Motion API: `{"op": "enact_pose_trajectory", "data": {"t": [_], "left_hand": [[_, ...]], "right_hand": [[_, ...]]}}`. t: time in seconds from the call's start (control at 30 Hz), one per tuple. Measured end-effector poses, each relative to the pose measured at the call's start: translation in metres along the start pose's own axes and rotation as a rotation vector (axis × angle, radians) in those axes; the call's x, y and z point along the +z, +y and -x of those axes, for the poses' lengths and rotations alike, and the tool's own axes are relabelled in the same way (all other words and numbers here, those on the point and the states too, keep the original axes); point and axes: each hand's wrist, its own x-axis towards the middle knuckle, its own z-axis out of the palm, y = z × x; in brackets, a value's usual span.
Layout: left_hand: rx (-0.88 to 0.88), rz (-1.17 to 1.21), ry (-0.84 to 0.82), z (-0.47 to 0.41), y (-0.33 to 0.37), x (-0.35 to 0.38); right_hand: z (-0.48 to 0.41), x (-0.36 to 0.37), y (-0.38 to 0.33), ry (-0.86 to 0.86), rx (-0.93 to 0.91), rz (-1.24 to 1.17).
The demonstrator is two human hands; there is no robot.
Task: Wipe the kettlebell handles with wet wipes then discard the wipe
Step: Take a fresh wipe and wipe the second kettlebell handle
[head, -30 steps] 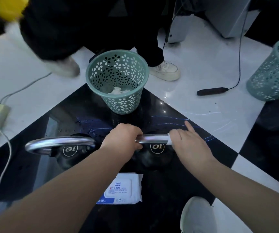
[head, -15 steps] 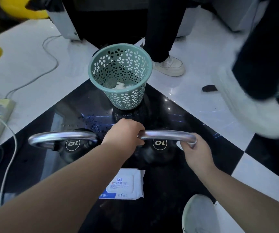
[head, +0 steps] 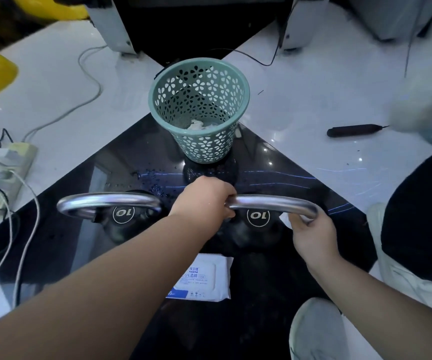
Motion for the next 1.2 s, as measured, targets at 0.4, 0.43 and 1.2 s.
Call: {"op": "enact_pose_trajectory", "data": {"t": [0.4, 0.43, 1.2], "left_hand": [[-0.002, -0.01, -0.008, -0.001, -0.001, 0.001], [-0.005, -0.011, -0.011, -0.001, -0.001, 0.001], [-0.026, -0.016, -0.028, -0.003, 0.0, 0.004]], "right_hand": [[-0.006, -0.024, -0.021, -0.128, -0.276, 0.611], [-0.005, -0.023, -0.025, -0.149, -0.306, 0.707], [0.013, 0.029, -0.062, 0.074, -0.993, 1.222]]}}
